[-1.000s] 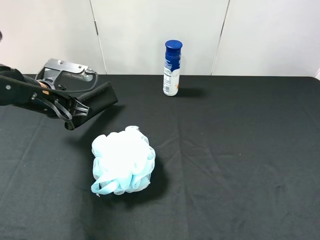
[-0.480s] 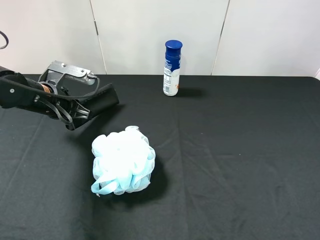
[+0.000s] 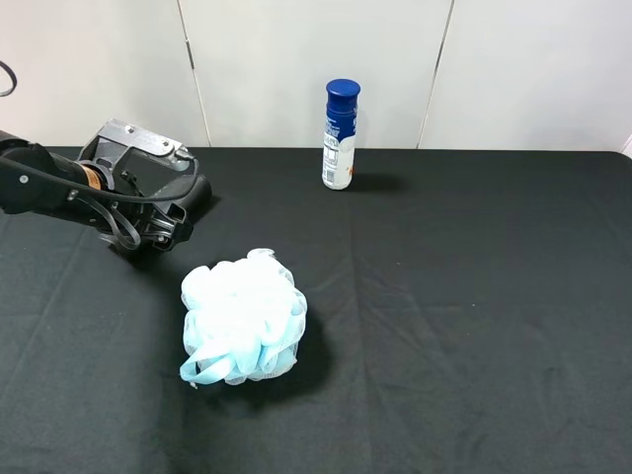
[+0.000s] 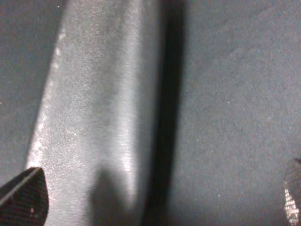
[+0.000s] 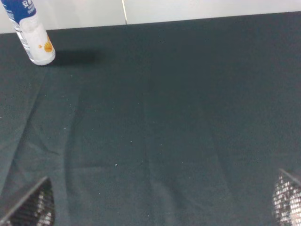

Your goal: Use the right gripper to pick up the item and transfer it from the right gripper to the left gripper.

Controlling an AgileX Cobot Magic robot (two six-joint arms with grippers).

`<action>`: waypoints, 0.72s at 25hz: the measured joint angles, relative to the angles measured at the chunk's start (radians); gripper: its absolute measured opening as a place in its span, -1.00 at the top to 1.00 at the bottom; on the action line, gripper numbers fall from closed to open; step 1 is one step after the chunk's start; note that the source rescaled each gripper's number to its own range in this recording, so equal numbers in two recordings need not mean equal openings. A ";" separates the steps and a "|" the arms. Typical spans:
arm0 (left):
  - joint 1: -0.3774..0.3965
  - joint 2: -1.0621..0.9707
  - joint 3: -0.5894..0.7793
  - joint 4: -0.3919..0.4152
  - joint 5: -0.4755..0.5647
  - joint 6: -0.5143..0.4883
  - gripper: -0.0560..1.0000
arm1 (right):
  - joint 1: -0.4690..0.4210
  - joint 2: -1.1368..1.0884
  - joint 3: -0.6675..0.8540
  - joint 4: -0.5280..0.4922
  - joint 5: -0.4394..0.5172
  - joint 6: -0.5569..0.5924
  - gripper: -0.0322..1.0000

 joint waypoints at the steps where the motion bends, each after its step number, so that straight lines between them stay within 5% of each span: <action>1: 0.000 0.000 0.000 0.000 0.000 0.000 -0.99 | 0.000 0.000 0.000 0.000 0.001 0.000 -1.00; 9: 0.000 -0.082 0.000 0.000 0.009 0.000 -1.00 | 0.000 0.000 0.000 0.000 0.001 0.000 -1.00; 18: 0.000 -0.277 0.000 0.000 0.232 0.000 -1.00 | 0.000 0.000 0.000 0.000 0.001 0.000 -1.00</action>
